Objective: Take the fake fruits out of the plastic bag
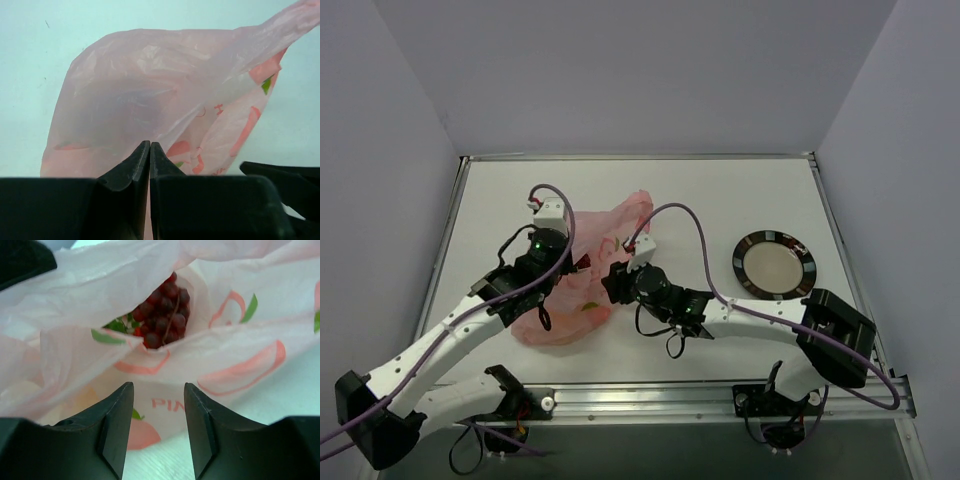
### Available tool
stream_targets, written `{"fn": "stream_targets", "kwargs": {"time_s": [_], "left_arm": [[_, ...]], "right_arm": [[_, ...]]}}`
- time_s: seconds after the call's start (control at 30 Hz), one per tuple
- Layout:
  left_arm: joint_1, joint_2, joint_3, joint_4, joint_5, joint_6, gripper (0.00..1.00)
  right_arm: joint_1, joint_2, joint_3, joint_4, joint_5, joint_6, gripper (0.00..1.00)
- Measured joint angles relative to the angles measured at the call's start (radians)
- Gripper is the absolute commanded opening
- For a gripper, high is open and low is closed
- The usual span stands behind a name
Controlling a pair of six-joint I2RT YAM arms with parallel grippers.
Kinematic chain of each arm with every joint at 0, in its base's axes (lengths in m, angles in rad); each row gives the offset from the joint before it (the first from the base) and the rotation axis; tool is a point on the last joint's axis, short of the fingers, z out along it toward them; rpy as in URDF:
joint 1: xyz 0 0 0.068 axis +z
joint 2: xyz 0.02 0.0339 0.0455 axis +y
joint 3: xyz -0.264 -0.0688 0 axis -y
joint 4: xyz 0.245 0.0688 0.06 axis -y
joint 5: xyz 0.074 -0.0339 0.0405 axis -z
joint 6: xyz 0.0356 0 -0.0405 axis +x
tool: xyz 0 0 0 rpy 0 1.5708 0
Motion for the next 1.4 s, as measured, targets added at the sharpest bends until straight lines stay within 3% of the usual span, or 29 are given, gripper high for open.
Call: {"fn": "stream_targets", "kwargs": {"time_s": [0.17, 0.3, 0.43, 0.53, 0.73, 0.9, 1.07, 1.17, 1.27, 1.3, 1.4], "left_arm": [[0.003, -0.149, -0.082, 0.064, -0.005, -0.072, 0.02], [0.008, -0.225, -0.178, 0.116, -0.006, -0.12, 0.02], [0.034, -0.267, -0.24, 0.179, -0.005, -0.144, 0.02], [0.088, -0.261, -0.249, 0.245, 0.011, -0.156, 0.02], [0.264, -0.133, -0.26, 0.452, 0.138, -0.205, 0.02], [0.368, 0.074, -0.253, 0.627, 0.252, -0.243, 0.02], [0.394, 0.317, -0.111, 0.695, 0.362, -0.267, 0.02], [0.381, 0.373, -0.007, 0.69, 0.413, -0.268, 0.02], [0.357, 0.254, -0.007, 0.602, 0.393, -0.255, 0.2], [0.348, 0.181, -0.019, 0.554, 0.38, -0.249, 0.35], [0.333, -0.069, -0.052, 0.378, 0.323, -0.235, 0.56]], "right_arm": [[-0.014, 0.054, 0.11, -0.012, 0.002, -0.033, 0.53], [-0.041, 0.13, 0.207, -0.022, -0.013, -0.054, 0.55], [-0.046, 0.241, 0.286, -0.005, -0.065, -0.063, 0.34], [-0.007, 0.295, 0.255, 0.036, -0.116, -0.063, 0.21], [0.127, 0.349, 0.078, 0.137, -0.156, -0.037, 0.17], [0.135, 0.425, 0.079, 0.189, -0.158, -0.022, 0.16], [0.133, 0.443, 0.116, 0.214, -0.143, -0.009, 0.17], [0.131, 0.443, 0.134, 0.226, -0.124, -0.005, 0.17], [0.123, 0.442, 0.135, 0.239, -0.116, 0.005, 0.16], [0.117, 0.442, 0.134, 0.243, -0.118, 0.014, 0.16], [0.09, 0.442, 0.121, 0.272, -0.134, 0.035, 0.16]]}}
